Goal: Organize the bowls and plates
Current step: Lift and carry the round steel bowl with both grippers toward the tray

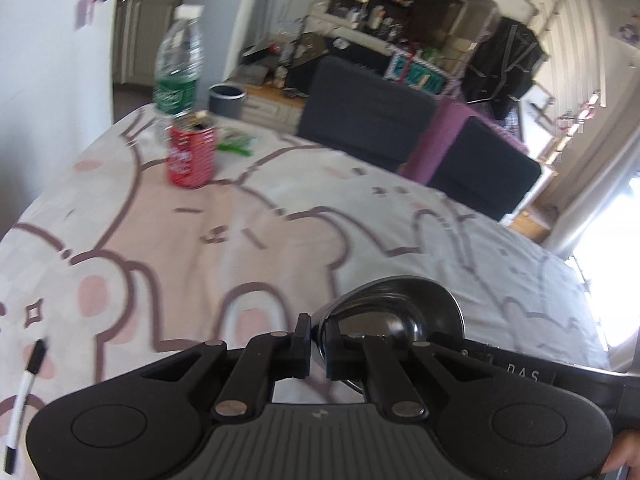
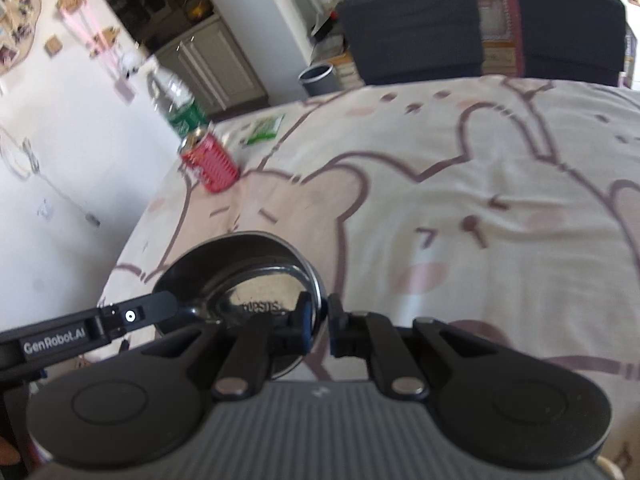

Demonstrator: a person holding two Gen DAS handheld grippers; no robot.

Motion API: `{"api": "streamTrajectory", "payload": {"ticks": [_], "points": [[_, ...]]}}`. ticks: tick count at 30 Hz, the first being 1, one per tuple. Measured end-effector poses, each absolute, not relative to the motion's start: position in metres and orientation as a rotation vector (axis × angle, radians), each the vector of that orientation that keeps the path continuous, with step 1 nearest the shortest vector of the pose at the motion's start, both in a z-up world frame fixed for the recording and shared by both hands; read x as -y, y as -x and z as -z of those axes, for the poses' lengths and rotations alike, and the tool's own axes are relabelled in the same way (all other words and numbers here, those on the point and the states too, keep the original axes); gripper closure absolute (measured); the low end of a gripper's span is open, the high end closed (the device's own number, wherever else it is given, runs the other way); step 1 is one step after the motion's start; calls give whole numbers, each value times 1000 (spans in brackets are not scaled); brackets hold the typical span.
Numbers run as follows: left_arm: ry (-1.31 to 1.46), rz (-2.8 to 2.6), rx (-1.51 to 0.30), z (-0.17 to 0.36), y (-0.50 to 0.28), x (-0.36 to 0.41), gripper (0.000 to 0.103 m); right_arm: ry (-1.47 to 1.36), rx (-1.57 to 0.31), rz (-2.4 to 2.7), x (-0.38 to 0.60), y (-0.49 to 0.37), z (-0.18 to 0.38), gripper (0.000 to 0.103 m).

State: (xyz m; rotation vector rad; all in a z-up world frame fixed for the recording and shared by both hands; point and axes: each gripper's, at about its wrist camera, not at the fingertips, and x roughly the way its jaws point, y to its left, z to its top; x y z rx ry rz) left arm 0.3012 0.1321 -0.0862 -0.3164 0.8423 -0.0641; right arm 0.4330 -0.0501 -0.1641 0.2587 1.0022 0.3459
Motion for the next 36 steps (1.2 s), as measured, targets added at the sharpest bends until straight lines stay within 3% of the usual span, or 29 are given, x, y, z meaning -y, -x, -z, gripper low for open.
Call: {"api": "streamTrajectory", "payload": {"ticks": [19, 36], "points": [[292, 367, -769, 57, -288, 18, 95, -355, -888, -122, 214, -368, 103, 93], [218, 596, -876, 89, -291, 137, 95, -284, -967, 78, 307, -301, 104, 91]]}}
